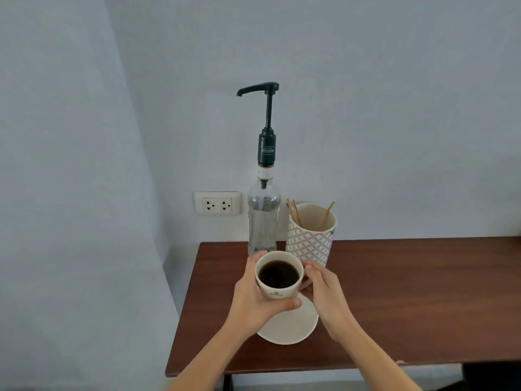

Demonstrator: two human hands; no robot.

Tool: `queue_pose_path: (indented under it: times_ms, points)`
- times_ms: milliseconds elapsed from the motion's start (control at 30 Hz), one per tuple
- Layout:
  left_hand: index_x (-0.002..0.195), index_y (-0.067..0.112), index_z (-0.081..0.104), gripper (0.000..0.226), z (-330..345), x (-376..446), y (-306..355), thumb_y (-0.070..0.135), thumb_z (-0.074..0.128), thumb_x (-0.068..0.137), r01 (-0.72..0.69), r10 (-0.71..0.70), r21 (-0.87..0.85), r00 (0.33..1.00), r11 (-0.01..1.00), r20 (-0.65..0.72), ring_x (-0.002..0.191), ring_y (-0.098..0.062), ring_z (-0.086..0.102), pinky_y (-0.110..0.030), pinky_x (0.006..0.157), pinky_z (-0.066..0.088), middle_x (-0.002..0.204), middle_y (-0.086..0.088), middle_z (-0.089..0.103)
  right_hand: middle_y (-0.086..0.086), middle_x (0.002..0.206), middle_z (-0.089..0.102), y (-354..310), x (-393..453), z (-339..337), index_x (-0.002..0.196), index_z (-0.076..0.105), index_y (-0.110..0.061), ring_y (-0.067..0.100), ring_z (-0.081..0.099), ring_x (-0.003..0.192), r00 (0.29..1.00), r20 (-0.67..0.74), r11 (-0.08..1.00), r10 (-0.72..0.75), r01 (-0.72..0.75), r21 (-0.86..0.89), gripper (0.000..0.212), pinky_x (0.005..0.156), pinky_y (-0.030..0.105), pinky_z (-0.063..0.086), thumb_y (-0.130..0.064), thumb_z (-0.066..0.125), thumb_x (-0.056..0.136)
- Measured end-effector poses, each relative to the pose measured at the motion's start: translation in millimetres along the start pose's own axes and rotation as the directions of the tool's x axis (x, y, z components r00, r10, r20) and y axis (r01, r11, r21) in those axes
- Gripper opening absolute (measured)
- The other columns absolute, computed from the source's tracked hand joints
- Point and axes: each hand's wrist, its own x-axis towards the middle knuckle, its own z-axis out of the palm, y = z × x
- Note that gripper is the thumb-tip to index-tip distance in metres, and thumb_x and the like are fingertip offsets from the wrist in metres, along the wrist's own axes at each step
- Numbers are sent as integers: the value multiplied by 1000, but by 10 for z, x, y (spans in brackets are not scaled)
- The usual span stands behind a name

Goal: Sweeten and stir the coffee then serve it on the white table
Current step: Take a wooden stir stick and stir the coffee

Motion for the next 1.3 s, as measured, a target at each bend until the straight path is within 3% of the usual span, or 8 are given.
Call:
queue_pose_path:
  times_ms: [100, 267, 567, 733, 833, 967, 1067, 1300]
  points:
    - [124, 48, 42, 94, 70, -85, -107, 41, 97, 48, 12, -13, 42, 1000, 999, 8, 116, 6, 57, -23, 97, 47, 120, 28, 61, 3, 98, 77, 131, -49, -11, 97, 75, -20, 21, 69, 100, 1000, 2, 999, 13, -13, -34, 39, 96, 49, 53, -10, 38, 104]
    - [122, 59, 35, 94, 124, -143, -171, 58, 90, 47, -6, 5, 154, 1000, 988, 10, 124, 16, 42, -57, 113, 30, 128, 35, 48, 0, 97, 77, 248, -93, -1, 98, 75, -21, 15, 69, 97, 999, -20, 998, 35, -36, -51, 42, 91, 38, 53, -6, 37, 103]
    - [124, 62, 34, 99, 193, -170, -259, 60, 91, 45, 21, -19, 122, 1000, 992, -21, 127, 6, 48, -53, 113, 36, 130, 33, 51, -4, 96, 77, 256, -96, -44, 99, 74, -24, 13, 69, 97, 999, -51, 994, 17, -23, -109, 36, 89, 35, 55, -7, 42, 101]
    - [131, 61, 20, 105, 225, -224, -291, 72, 82, 47, 118, -119, 158, 993, 980, -2, 132, 19, 30, -48, 123, -8, 135, 44, 40, -7, 102, 74, -207, 90, -199, 108, 67, -20, 9, 68, 94, 915, -226, 900, -335, 240, -363, 15, 84, 28, 53, -23, 57, 98]
    - [145, 47, 18, 113, 227, -259, -320, 73, 80, 54, 132, -137, 121, 990, 984, 31, 128, 29, 19, -45, 120, -14, 131, 59, 25, 2, 97, 73, -545, 500, -287, 102, 68, -11, 21, 65, 89, 840, -208, 751, -501, 302, -587, 12, 80, 33, 49, -15, 60, 95]
    - [149, 40, 21, 119, 211, -245, -321, 76, 77, 50, 161, -166, 120, 985, 980, 36, 125, 32, 18, -49, 121, -10, 132, 59, 25, 6, 102, 74, -782, 1062, -244, 102, 71, -10, 21, 67, 94, 939, 11, 617, -344, 234, -752, 16, 86, 33, 52, -19, 62, 93]
    - [147, 42, 20, 118, 197, -219, -266, 77, 77, 50, 177, -184, 128, 982, 976, 42, 127, 22, 27, -50, 123, -6, 136, 46, 33, 3, 99, 69, -841, 1266, -123, 105, 73, -10, 17, 63, 91, 976, 100, 625, -192, 200, -754, 21, 80, 30, 48, -24, 67, 90]
    - [143, 46, 19, 113, 172, -187, -224, 69, 83, 52, 197, -205, 157, 978, 968, 31, 118, 27, 25, -49, 122, -7, 129, 48, 29, 6, 74, 65, -841, 1341, -22, 79, 74, -1, 18, 59, 71, 969, 85, 620, -232, 214, -755, 16, 70, 27, 42, -14, 71, 88]
